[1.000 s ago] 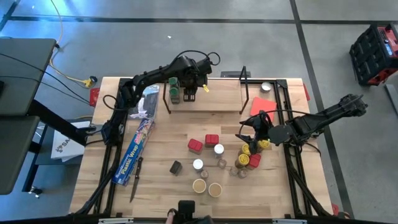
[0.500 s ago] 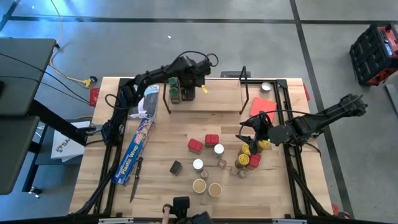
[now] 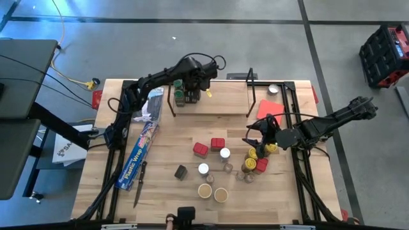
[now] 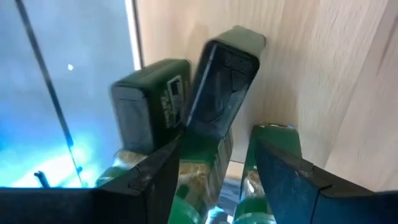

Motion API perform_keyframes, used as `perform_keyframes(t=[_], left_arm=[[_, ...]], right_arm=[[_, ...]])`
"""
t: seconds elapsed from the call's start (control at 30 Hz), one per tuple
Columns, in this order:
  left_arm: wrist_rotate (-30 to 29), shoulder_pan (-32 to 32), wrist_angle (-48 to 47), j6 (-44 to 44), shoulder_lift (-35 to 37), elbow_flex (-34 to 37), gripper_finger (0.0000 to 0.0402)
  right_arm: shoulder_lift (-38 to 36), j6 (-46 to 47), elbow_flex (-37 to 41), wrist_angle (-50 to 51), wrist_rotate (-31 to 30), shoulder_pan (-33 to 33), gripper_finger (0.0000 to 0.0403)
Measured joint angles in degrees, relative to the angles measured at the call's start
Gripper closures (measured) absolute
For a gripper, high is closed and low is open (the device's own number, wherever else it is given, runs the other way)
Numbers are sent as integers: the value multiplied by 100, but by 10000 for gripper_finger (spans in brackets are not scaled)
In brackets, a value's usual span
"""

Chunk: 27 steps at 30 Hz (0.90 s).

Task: Shelf spices
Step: Put the black seasoning can on the shelf and align it with the other black seasoning can

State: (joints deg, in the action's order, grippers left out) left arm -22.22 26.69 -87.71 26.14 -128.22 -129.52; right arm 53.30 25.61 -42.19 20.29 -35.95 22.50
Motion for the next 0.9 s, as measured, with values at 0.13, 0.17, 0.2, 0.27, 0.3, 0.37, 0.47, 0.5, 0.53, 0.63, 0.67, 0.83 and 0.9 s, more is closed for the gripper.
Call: perform_keyframes(t=[0.13,0.17,0.2,0.27,0.3,0.37,0.47,0.5,0.53,0.63,0.67,0.83,0.9], left_arm=[[259,-105,216,-130,3,-367,200],[486,-120,389,-196,12,-393,202],[736,-126,554,-275,13,-392,206],[1088,-142,893,-393,11,-291,217],[1146,-157,1119,-450,9,-174,225],[1131,-180,1525,-503,2,63,243],[1031,-189,1887,-511,-7,391,274],[960,-196,1954,-516,-7,465,285],[897,-196,1963,-523,-7,525,295],[726,-174,2018,-557,-7,727,323],[686,-156,2019,-553,-7,791,330],[494,-40,2160,-504,-7,983,361],[490,9,2197,-502,-7,1019,369]], right_arm=[[0,-11,0,-2,-32,0,119],[0,-11,0,-2,-34,0,119],[0,-11,0,-1,-37,0,119],[0,-11,0,-2,-85,0,119],[0,-12,0,-2,-106,0,119],[0,-13,0,-2,-112,0,119],[0,-11,0,-2,-108,0,119],[0,-11,0,-2,-107,0,119],[0,-13,0,-4,-108,0,119],[0,-12,0,-4,-105,0,119],[0,-12,0,-10,-106,0,119],[0,-11,0,-44,-108,0,119],[0,-13,0,-42,-108,0,119]])
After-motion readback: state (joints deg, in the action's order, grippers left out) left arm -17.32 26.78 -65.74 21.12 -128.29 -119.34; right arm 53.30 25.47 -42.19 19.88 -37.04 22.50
